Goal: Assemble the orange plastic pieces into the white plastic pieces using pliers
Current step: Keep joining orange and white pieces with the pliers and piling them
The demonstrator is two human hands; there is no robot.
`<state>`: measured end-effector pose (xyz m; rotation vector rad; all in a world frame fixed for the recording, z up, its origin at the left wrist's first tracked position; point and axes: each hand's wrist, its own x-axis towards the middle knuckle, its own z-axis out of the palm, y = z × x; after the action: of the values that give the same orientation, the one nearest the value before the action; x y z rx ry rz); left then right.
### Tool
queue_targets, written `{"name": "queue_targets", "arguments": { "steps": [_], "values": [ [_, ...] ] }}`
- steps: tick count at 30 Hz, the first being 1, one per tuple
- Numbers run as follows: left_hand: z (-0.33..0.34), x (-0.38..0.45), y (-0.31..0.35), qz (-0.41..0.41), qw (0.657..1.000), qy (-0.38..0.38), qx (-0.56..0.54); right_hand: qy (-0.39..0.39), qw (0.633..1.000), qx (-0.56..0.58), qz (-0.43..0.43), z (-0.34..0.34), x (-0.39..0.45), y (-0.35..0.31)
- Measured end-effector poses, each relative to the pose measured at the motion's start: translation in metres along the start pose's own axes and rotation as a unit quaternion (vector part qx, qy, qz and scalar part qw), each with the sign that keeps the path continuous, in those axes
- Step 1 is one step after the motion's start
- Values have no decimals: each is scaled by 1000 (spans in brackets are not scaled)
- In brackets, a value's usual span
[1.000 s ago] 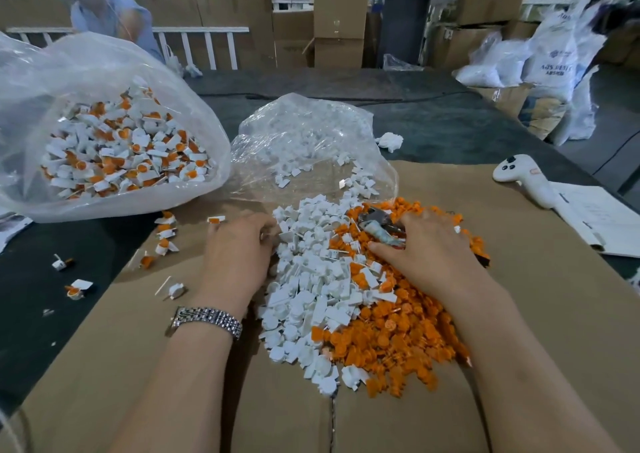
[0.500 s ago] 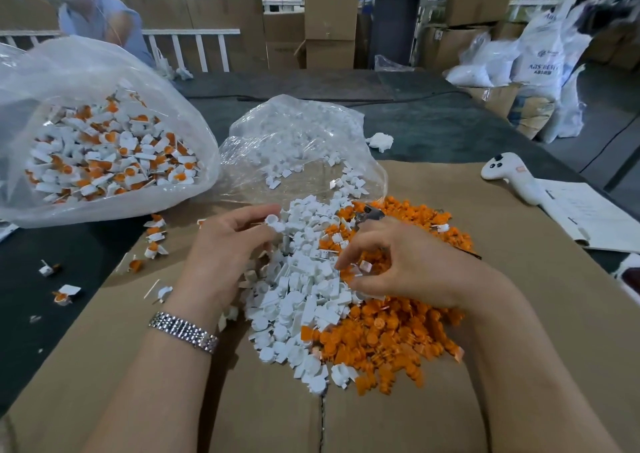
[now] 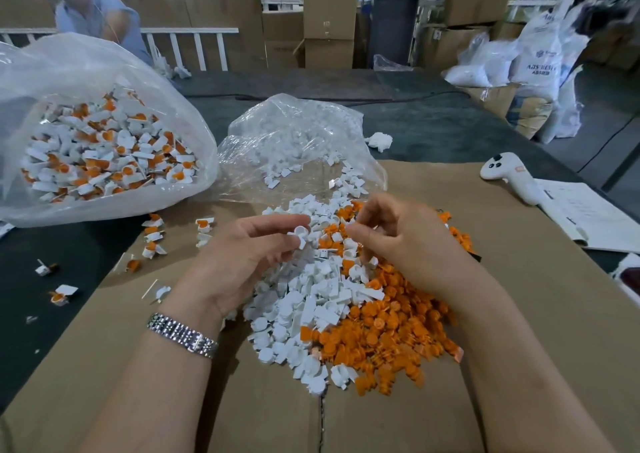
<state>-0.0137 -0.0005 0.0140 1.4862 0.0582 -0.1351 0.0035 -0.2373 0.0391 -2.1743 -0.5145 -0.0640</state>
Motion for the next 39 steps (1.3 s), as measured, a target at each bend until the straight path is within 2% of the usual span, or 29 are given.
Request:
{"name": "queue_targets", "arguments": {
  "steps": [3,6,12,19,24,28,34,39],
  "values": [
    [3,-2,-1,16,1000,-6,19,36,997,67,-23,5,-1,-8],
    [6,-4,0,32,998,-5,62,39,991,117,-52,13,-2,-16],
    [12,-7,0,66,989,28,130,33,996,69,-52,23,-1,-18],
    [19,-12,4,94,980,22,176,51,994,-58,-81,35,-1,-20],
    [18,-14,7,80,989,-38,122,78,989,-98,-84,32,-1,-19],
    [20,-14,6,95,986,-27,136,75,990,-88,-76,30,-3,-21],
    [20,-10,3,116,991,-7,63,58,996,64,-29,27,-3,-21],
    [15,-8,4,106,993,-30,-39,2,989,146,-41,21,-5,-22]
  ]
}}
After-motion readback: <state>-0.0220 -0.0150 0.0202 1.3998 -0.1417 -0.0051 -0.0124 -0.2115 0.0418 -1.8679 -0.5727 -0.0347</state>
